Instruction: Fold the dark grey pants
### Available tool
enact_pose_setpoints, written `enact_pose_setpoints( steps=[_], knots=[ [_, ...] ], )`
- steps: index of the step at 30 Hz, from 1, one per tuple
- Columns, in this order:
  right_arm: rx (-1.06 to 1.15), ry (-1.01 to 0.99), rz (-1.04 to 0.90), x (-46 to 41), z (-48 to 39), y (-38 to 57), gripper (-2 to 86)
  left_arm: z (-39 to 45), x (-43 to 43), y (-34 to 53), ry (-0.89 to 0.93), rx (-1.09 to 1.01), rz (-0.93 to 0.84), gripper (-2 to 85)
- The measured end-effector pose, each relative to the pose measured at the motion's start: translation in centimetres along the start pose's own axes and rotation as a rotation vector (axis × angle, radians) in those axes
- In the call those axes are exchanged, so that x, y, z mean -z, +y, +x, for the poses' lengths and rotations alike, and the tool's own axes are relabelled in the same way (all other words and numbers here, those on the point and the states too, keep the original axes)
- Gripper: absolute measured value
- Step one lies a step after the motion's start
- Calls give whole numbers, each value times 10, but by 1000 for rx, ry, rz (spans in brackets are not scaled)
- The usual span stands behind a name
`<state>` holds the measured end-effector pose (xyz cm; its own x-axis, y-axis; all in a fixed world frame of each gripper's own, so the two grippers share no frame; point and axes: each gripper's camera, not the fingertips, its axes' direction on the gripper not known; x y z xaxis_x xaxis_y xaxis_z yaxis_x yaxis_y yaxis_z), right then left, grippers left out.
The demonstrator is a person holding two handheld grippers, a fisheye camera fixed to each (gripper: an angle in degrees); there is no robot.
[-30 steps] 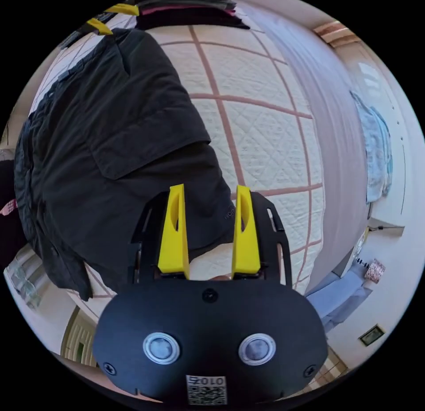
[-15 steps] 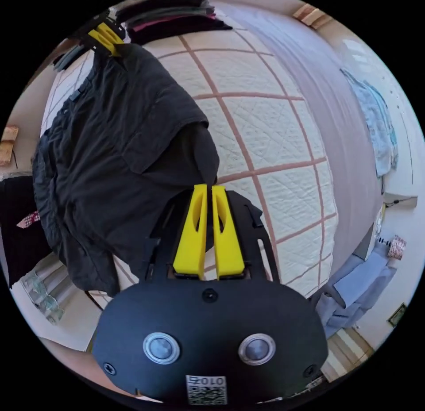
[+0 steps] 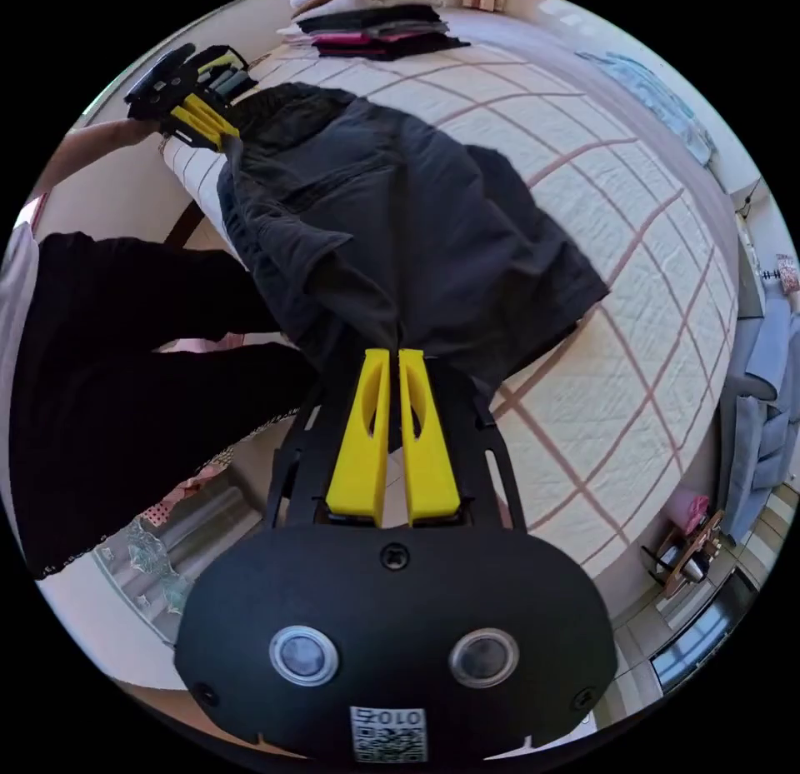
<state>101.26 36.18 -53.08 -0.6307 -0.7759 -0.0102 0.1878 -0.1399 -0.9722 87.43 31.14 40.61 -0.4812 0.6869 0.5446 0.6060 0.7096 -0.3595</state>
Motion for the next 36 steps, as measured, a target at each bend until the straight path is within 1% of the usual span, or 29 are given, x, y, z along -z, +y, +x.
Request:
enact_pose_setpoints(
  steps=[2, 4, 6, 10, 14, 17, 19, 22, 25, 28, 30, 31, 33, 36],
  knots=[
    [-11, 15, -60, -34, -9, -5, 15, 18, -27, -2, -24, -55, -68, 1],
    [-87, 6, -76, -51, 4, -13, 15, 24, -38, -5, -48, -74, -91, 1],
    [-132, -22, -59, -47, 18, -15, 15, 21, -41, -5, -57, -64, -100, 3],
    [-148, 30, 10, -33, 29, -5, 17, 26, -41, 3, -84, -35, -68, 12],
    [-164, 22, 29, -53, 35, -1, 21, 44, -63, 12, -144, -60, -89, 45],
    [-183, 17, -10, -81, 45, -9, 26, 44, -83, 16, -81, -46, -123, 77],
    [-238, -7, -46, -92, 58, -16, 31, 42, -86, 19, -61, -28, -116, 92],
    [-306, -43, -18, -88, 71, -10, 41, 37, -85, 33, 2, 17, -79, 111],
    [-375, -101, 7, -83, 81, 11, 55, 28, -81, 58, 102, 97, -30, 120],
    [-489, -157, -83, -90, 93, 40, 53, 16, -75, 93, 209, 216, 39, 121],
    [-566, -153, -93, -84, 103, 57, 38, 1, -69, 125, 253, 356, 95, 118],
    [-584, -127, -64, -73, 110, 59, 31, -4, -66, 133, 254, 397, 118, 117],
    [-595, -75, 11, -57, 122, 50, 24, -24, -59, 167, 231, 585, 194, 114],
    [-550, -69, 141, -45, 149, 9, 17, -46, -68, 188, 194, 710, 224, 111]
  ],
)
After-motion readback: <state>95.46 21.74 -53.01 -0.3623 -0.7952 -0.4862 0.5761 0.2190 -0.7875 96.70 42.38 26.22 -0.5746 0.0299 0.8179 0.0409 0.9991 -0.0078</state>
